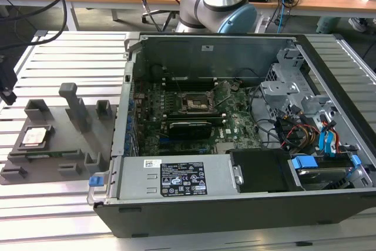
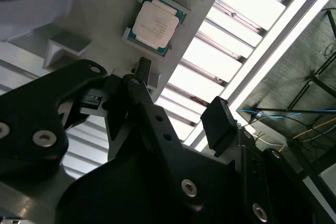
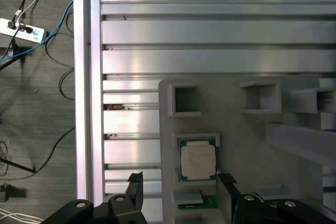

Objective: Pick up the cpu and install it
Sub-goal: 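Pick up the cpu and move it towards the insertion slot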

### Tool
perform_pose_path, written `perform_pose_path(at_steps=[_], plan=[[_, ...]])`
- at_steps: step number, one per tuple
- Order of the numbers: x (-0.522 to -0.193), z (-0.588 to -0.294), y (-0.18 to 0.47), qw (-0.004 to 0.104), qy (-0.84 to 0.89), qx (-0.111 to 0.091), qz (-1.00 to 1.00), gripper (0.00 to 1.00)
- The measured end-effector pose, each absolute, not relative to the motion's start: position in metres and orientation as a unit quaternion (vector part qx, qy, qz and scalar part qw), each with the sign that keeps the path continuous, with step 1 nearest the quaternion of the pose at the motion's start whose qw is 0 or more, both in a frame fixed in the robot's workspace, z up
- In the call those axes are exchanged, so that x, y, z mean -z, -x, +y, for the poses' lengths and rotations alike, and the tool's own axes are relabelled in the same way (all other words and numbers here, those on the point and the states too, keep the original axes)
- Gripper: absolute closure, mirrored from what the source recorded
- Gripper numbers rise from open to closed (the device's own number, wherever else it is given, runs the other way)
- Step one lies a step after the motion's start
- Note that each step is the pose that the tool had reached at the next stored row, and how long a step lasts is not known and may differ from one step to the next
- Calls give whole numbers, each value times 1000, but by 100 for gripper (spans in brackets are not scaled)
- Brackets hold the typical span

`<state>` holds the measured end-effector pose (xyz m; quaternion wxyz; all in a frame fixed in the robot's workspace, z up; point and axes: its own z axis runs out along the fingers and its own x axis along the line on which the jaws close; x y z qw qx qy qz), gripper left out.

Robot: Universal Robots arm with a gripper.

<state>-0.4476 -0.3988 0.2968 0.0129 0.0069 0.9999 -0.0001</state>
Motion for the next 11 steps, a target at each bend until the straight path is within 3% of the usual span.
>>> perform_pose_path(at_steps=[11], plan=[[-293, -399, 448, 13, -7, 0, 1000, 34]])
